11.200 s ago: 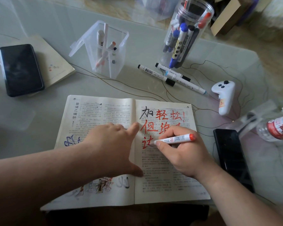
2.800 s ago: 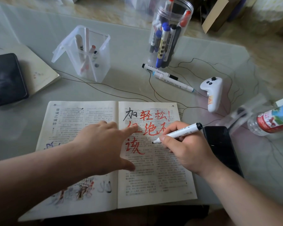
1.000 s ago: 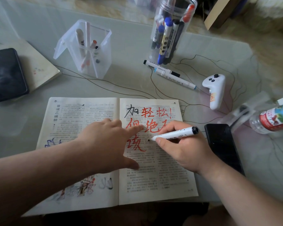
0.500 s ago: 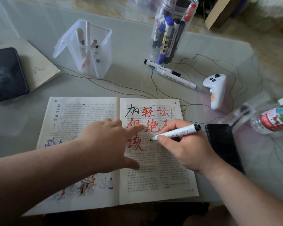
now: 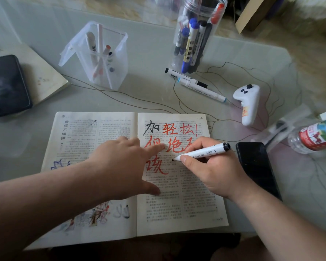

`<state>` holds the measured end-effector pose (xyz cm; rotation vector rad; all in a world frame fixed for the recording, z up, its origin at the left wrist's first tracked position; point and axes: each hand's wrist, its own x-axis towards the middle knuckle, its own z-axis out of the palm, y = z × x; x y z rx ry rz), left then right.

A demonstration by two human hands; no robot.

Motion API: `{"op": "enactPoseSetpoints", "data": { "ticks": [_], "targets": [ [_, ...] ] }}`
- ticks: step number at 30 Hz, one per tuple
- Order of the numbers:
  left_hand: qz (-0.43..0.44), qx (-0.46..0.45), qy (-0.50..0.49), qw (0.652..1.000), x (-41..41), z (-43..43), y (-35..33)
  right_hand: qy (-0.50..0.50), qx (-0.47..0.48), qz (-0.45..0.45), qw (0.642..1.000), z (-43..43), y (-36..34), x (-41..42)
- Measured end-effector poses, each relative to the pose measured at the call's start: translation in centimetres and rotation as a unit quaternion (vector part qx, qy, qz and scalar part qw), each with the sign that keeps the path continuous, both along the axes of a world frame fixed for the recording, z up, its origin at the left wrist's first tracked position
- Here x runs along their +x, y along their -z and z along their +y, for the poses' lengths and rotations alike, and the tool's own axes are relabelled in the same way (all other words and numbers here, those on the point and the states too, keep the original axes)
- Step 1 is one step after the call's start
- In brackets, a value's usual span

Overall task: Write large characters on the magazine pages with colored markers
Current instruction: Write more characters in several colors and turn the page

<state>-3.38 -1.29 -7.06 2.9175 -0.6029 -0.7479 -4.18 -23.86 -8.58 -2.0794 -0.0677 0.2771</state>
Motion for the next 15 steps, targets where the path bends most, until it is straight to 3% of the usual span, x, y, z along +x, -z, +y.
{"op": "enactPoseSetpoints", "data": {
  "ticks": [15],
  "targets": [
    [0.007,0.001,-0.001,1.0,-0.01,-0.01,-0.01,-0.002,-0.017,0.0,1.0,-0.04,-0.11,0.01]
  ]
}}
